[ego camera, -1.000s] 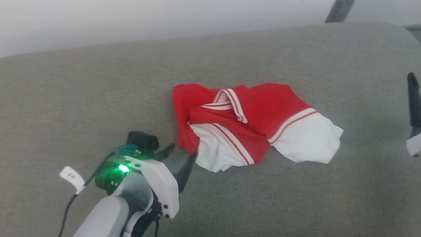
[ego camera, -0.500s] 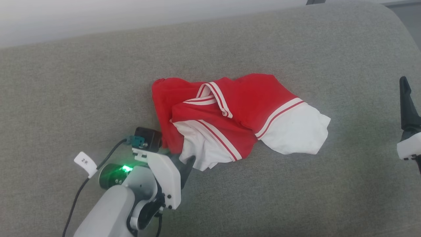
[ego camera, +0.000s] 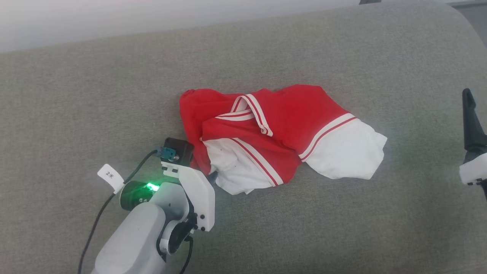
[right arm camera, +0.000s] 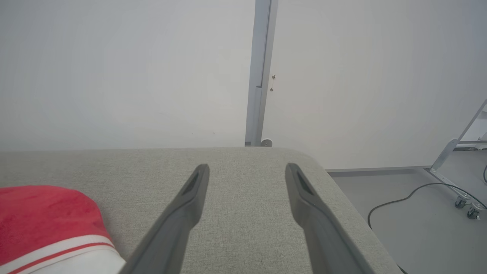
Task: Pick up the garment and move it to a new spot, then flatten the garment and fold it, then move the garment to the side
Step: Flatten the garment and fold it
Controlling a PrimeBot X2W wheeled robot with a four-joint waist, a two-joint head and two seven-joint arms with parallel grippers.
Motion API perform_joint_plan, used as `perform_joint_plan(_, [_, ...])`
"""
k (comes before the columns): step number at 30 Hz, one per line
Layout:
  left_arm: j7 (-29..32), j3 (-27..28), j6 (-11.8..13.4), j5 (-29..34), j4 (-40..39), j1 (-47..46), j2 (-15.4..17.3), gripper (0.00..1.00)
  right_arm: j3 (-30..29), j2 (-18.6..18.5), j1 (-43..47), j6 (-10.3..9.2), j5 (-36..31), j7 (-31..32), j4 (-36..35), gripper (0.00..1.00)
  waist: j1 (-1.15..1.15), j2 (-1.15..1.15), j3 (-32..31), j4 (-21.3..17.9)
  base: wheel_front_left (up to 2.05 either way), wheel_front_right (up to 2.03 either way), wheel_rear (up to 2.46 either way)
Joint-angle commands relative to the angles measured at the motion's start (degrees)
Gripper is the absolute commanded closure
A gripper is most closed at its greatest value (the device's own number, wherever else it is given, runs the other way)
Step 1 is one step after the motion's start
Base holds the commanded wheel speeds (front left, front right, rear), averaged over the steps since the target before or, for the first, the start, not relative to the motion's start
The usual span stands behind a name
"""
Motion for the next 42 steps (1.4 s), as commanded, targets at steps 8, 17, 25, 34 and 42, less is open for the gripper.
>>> perform_joint_plan(8, [2.4,0.3,2.7,0.3,-3.6,4.0,3.6,1.0,-0.9,0.1,1.4,-0.01,-0.8,0.8,-0.2,0.0,0.0,0.0,-1.7,1.9,0.0,0.0,0.0])
perform_joint_plan(17, [4.1,5.1,7.4,2.1,-13.4,8.9,13.0,1.0,-1.3,0.7,3.0,0.0,-1.4,2.0,-1.0,0.0,0.0,0.0,-4.1,4.0,0.0,0.0,0.0])
perform_joint_plan(25, [5.0,6.2,5.6,-0.2,-14.0,11.6,16.1,0.85,-0.4,1.4,3.8,-0.01,-1.0,2.8,-1.4,0.0,0.0,0.0,-5.0,5.5,0.0,0.0,0.0])
perform_joint_plan(34, [4.5,5.0,2.6,-0.9,-11.9,9.8,16.3,0.0,0.3,1.5,3.1,-0.01,-0.7,2.3,-1.1,0.0,0.0,0.0,-4.9,6.1,0.0,0.0,0.0])
perform_joint_plan(42, [10.2,4.6,3.8,-0.4,-17.4,8.9,18.8,0.0,0.2,1.1,2.8,-0.01,-0.4,1.7,-1.2,0.0,0.0,0.0,-4.1,5.8,0.0,0.0,0.0])
